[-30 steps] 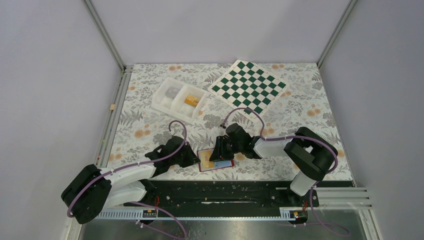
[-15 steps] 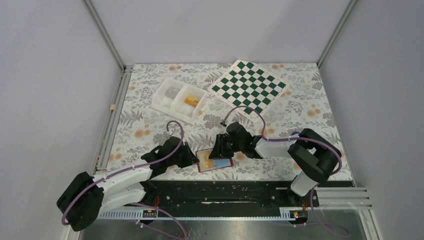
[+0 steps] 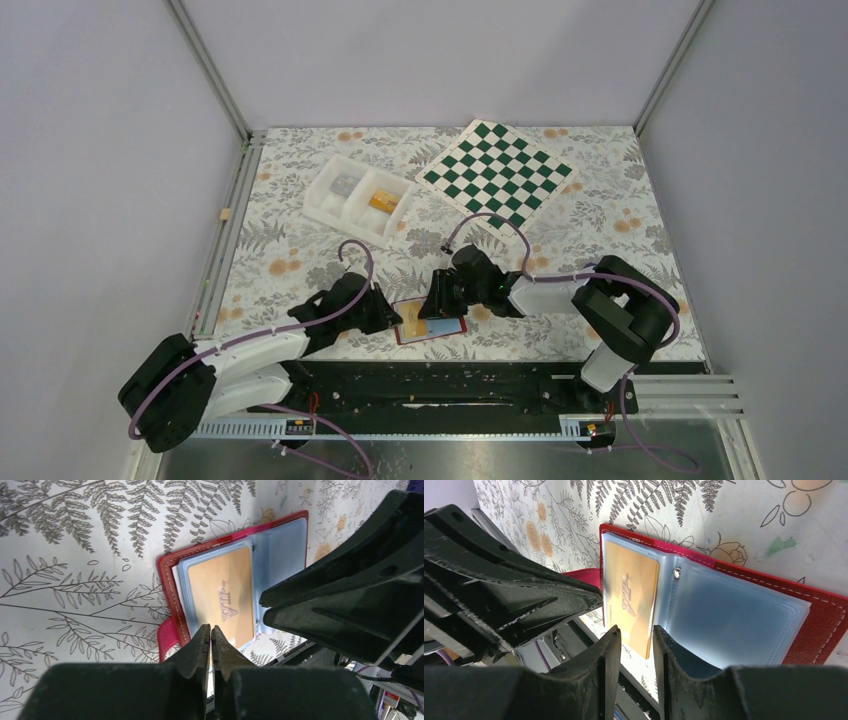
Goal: Take the credit cards out of the card holder
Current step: Remove the credit card from the card holder.
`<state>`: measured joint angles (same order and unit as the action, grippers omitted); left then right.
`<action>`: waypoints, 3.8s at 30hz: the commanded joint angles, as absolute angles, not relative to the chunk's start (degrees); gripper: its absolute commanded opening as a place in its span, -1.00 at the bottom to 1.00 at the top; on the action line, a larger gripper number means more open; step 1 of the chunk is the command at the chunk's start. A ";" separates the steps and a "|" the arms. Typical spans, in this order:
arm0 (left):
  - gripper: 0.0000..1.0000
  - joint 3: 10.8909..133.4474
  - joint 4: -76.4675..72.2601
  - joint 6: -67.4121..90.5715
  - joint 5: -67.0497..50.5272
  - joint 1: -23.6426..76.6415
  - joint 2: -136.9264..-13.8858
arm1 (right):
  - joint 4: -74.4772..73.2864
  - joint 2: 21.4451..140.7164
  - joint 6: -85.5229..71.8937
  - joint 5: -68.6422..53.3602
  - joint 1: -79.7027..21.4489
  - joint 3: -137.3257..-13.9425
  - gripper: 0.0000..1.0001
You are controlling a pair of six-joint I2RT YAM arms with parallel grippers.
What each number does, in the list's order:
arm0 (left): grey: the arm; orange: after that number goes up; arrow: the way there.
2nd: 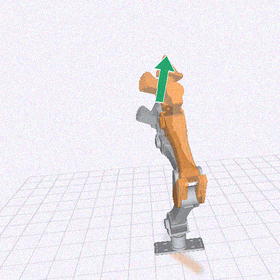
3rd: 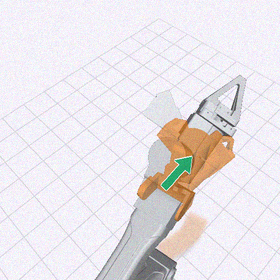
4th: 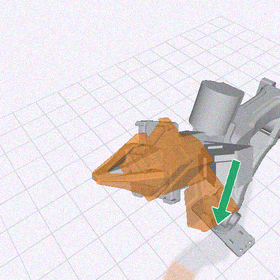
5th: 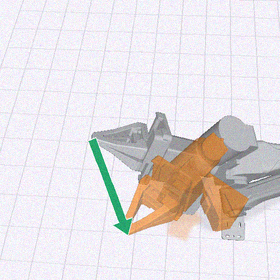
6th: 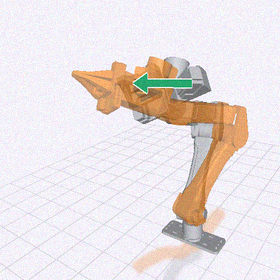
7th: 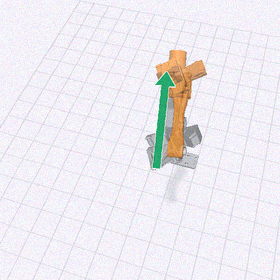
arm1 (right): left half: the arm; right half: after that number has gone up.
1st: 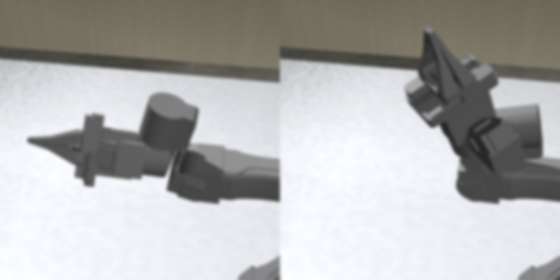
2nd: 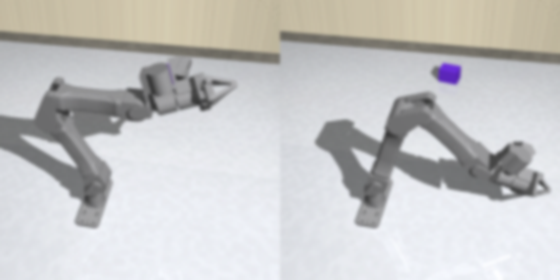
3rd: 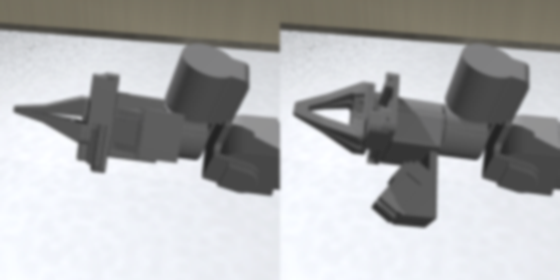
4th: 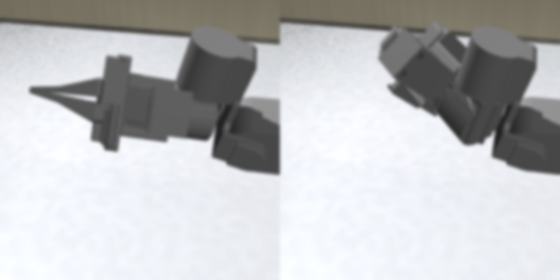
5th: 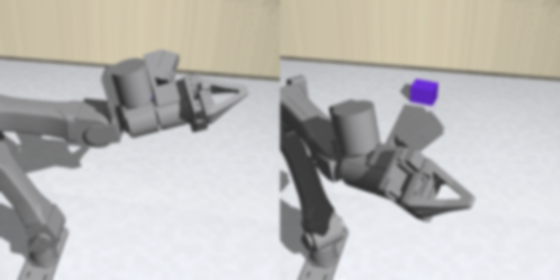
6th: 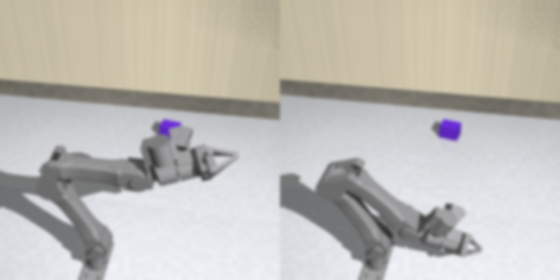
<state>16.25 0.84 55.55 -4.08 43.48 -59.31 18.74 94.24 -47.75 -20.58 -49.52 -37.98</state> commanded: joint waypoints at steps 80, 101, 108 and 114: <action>-0.93 17.08 -1.27 57.91 1.57 48.05 -64.38 | 43.76 96.29 -54.77 -23.86 -49.31 -30.11 -0.76; -0.91 15.31 -4.04 59.94 0.27 48.07 -63.66 | 57.65 99.42 -58.89 -26.74 -48.46 -27.00 -1.00; -0.92 16.17 -2.39 59.75 0.26 48.04 -66.78 | 58.45 98.45 -59.59 -28.38 -46.32 -25.22 -1.00; -0.92 17.29 -0.31 59.57 0.31 48.02 -68.71 | 57.22 97.84 -59.06 -29.19 -45.89 -24.76 -1.00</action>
<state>17.61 -3.75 59.57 2.61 47.24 -65.91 52.12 99.37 -58.37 -25.85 -45.52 -24.45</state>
